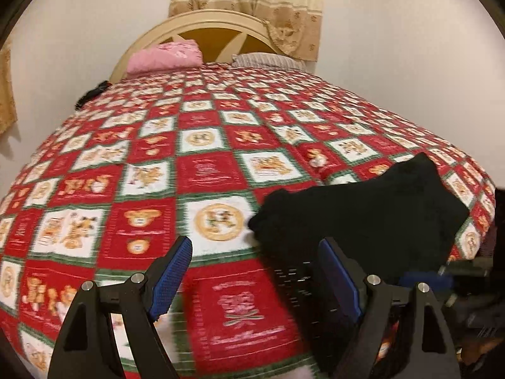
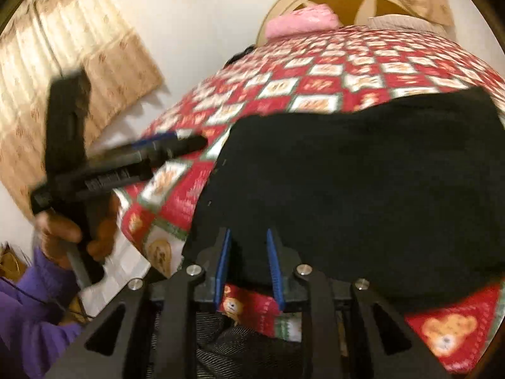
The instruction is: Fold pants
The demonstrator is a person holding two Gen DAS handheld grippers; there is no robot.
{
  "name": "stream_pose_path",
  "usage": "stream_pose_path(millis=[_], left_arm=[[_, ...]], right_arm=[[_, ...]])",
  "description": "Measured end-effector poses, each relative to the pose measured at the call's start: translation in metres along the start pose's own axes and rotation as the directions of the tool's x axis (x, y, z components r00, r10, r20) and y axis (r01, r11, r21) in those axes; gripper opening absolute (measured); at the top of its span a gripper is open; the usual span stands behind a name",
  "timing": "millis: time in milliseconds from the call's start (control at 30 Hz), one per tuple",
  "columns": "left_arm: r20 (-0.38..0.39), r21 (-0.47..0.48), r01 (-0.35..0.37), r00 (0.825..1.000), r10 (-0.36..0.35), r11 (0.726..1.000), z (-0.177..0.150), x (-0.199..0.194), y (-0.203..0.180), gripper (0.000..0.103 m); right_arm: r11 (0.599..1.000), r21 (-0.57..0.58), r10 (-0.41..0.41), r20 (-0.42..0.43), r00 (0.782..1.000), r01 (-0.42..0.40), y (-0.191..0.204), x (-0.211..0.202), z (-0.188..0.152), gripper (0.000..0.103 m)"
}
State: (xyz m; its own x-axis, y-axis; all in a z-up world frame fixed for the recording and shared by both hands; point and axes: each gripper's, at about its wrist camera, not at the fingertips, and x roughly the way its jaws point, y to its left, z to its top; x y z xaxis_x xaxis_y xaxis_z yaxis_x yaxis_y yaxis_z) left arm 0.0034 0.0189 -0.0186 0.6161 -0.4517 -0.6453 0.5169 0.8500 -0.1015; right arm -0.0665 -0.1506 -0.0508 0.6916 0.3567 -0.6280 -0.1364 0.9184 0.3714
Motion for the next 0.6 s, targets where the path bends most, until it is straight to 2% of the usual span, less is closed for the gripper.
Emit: stream_pose_path(millis=[67, 100, 133, 200, 267, 333, 367, 400, 433, 533, 600], left_arm=[[-0.012, -0.010, 0.027, 1.000, -0.027, 1.000, 0.000, 0.003, -0.005, 0.083], [-0.022, -0.017, 0.032, 0.999, -0.033, 0.999, -0.001, 0.005, -0.007, 0.083], [-0.028, -0.028, 0.029, 0.999, -0.029, 0.999, -0.003, 0.007, -0.009, 0.083], [-0.030, -0.044, 0.006, 1.000, -0.007, 0.999, -0.006, 0.009, -0.009, 0.083], [-0.032, -0.061, -0.001, 0.999, -0.001, 0.998, -0.009, 0.010, -0.008, 0.083], [-0.047, -0.094, 0.011, 0.999, -0.016, 0.996, -0.010, 0.013, -0.004, 0.083], [-0.060, -0.125, 0.021, 0.998, -0.029, 0.992, -0.011, 0.016, -0.001, 0.083], [-0.070, -0.146, 0.024, 0.997, -0.035, 0.989, -0.012, 0.018, 0.001, 0.083], [-0.082, -0.167, 0.023, 0.996, -0.037, 0.986, -0.013, 0.021, 0.003, 0.083], [-0.117, -0.215, 0.017, 0.992, -0.043, 0.977, -0.017, 0.028, 0.007, 0.083], [-0.125, -0.238, 0.017, 0.991, -0.048, 0.971, -0.020, 0.030, 0.007, 0.083]], right_arm=[[0.997, 0.070, -0.015, 0.092, 0.996, 0.008, -0.015, -0.025, 0.007, 0.051], [0.995, 0.102, -0.029, 0.127, 0.991, 0.016, -0.021, -0.034, 0.009, 0.076], [0.990, 0.138, -0.049, 0.171, 0.984, 0.025, -0.029, -0.044, 0.011, 0.085], [0.978, 0.206, -0.075, 0.255, 0.964, 0.022, -0.046, -0.066, 0.016, 0.085], [0.971, 0.235, -0.116, 0.285, 0.951, 0.048, -0.057, -0.079, 0.020, 0.085], [0.962, 0.239, -0.205, 0.312, 0.928, 0.133, -0.060, -0.090, 0.023, 0.085], [0.949, 0.237, -0.281, 0.327, 0.902, 0.210, -0.062, -0.095, 0.023, 0.085], [0.936, 0.240, -0.328, 0.333, 0.884, 0.257, -0.064, -0.099, 0.023, 0.085], [0.927, 0.246, -0.353, 0.331, 0.875, 0.281, -0.066, -0.099, 0.023, 0.085], [0.910, 0.275, -0.392, 0.319, 0.863, 0.312, -0.083, -0.098, 0.024, 0.085], [0.887, 0.286, -0.442, 0.303, 0.844, 0.362, -0.094, -0.094, 0.023, 0.085]])
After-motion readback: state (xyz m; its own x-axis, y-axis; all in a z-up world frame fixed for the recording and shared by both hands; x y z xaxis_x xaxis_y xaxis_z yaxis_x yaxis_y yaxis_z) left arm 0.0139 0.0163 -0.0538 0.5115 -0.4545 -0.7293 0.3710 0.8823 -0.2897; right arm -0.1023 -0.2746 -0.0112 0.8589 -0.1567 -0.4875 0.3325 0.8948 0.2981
